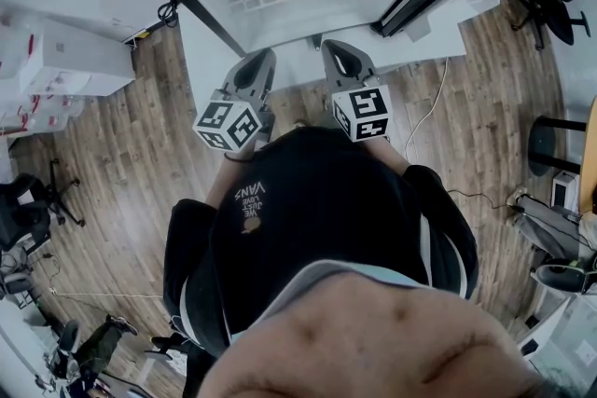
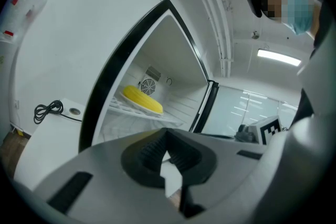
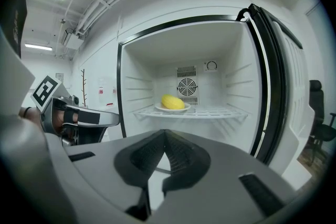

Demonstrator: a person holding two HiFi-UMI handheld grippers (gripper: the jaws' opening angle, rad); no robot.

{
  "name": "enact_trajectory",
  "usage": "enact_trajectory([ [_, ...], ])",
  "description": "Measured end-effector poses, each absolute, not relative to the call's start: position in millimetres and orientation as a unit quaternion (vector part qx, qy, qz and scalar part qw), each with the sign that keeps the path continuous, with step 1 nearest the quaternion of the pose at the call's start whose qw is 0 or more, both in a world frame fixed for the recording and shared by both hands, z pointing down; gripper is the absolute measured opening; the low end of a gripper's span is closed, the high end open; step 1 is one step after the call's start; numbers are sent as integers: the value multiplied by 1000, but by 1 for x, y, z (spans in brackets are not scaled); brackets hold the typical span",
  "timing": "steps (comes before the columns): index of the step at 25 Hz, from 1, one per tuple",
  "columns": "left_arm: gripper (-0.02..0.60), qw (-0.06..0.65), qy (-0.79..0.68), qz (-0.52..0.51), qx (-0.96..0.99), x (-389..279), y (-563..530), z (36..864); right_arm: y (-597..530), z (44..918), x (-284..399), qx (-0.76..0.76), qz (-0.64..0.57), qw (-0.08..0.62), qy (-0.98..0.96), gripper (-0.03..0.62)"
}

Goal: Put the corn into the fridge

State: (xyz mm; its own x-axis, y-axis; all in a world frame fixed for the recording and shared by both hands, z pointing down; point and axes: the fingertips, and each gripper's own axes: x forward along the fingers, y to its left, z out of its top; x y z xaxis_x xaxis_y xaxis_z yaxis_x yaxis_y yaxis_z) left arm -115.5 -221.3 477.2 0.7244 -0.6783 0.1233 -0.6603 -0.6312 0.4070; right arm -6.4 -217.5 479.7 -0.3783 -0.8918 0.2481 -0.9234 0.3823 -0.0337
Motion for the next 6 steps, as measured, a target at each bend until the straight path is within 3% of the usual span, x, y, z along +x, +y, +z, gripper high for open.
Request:
enact_trajectory([
  [6,17,217,-367,-22,904,-116,-221,475,-217,477,-9,551,82,95,-825,12],
])
